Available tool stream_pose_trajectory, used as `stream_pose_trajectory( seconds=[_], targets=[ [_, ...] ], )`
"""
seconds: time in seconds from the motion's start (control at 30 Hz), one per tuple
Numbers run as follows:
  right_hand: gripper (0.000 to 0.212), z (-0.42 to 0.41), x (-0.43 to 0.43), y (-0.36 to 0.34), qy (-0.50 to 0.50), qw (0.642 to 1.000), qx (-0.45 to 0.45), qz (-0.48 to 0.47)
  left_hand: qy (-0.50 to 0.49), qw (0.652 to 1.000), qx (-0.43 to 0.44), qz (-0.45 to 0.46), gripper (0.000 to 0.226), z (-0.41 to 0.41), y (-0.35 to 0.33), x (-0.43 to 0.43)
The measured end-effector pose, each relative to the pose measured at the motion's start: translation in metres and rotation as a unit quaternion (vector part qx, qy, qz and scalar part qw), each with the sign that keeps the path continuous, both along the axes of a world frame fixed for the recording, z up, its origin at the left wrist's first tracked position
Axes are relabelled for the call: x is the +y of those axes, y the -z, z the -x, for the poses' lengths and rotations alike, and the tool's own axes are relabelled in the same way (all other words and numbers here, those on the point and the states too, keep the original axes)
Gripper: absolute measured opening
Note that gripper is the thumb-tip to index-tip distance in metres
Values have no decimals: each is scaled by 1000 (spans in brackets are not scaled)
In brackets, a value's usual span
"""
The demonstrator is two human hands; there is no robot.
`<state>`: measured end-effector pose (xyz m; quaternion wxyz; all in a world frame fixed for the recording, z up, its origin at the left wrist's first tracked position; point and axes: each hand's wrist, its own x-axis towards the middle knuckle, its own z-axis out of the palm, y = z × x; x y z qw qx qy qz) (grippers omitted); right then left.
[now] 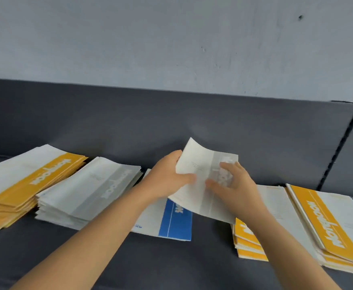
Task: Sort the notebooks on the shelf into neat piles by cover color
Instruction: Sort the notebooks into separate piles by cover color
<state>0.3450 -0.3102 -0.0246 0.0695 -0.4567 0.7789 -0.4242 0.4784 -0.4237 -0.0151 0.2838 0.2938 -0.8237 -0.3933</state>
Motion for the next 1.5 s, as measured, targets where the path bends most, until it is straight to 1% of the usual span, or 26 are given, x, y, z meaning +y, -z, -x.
stream_pose_trajectory(
  seconds=[0.07, 0.17, 0.27, 0.3, 0.33, 0.37, 0.43, 0.47, 0.53, 0.63, 0.7, 0.73, 0.8, 0.9, 1.0, 1.1, 1.23, 1.3, 1.4, 1.43, 1.5],
  targets=[
    [57, -32, -24, -1, -32, 999, 20, -9, -17, 997, -46, 55, 34, -37, -5, -21],
    [47, -88, -64, 0, -75, 997, 27, -22, -52, 985, -94, 134, 38, -93, -8, -53],
    [48, -143, -107, 5, -89, 993, 46, -55, -79, 965, -185, 167, 58, -144, -8, -83],
    [48, -158, -121, 8, -88, 991, 62, -79, -71, 957, -223, 173, 63, -157, -5, -93],
    [48, -172, -133, 12, -85, 984, 92, -123, -59, 946, -264, 180, 65, -168, 0, -102],
    [48, -184, -144, 20, -81, 973, 127, -175, -44, 931, -307, 191, 67, -176, 7, -111],
    [56, -200, -158, 37, -70, 946, 182, -259, -14, 902, -371, 221, 68, -187, 26, -124],
    [59, -205, -161, 45, -64, 937, 193, -285, -6, 895, -383, 230, 67, -190, 36, -128],
    [60, -207, -164, 55, -56, 930, 211, -295, -3, 897, -376, 232, 65, -193, 50, -136],
    [62, -207, -160, 54, -47, 934, 228, -272, -6, 888, -375, 266, 65, -191, 56, -142],
    [74, -206, -157, 50, -29, 935, 250, -249, -19, 875, -376, 305, 66, -189, 51, -142],
    [74, -205, -155, 45, -8, 933, 262, -248, -27, 869, -373, 325, 67, -188, 46, -140],
    [64, -198, -148, 34, 54, 920, 291, -257, -43, 860, -371, 347, 70, -186, 36, -132],
    [64, -176, -129, 18, 113, 912, 310, -244, -59, 854, -361, 371, 75, -173, 20, -115],
    [67, -142, -99, 11, 133, 907, 308, -256, -60, 856, -343, 383, 81, -144, 9, -88],
    [68, -97, -60, 6, 151, 905, 295, -267, -42, 855, -348, 382, 83, -98, 5, -52],
    [57, -17, -2, 7, 178, 905, 264, -282, -22, 862, -334, 381, 82, -16, 13, 4],
    [52, 23, 22, 11, 175, 899, 253, -311, -4, 885, -327, 332, 79, 30, 20, 29],
    [43, 69, 45, 20, 156, 904, 228, -325, 26, 937, -303, 170, 67, 88, 33, 56],
    [41, 79, 50, 24, 145, 909, 220, -324, 26, 948, -289, 131, 57, 101, 36, 61],
    [40, 93, 54, 33, 126, 921, 208, -305, 12, 958, -268, 103, 31, 118, 41, 63]
  ],
)
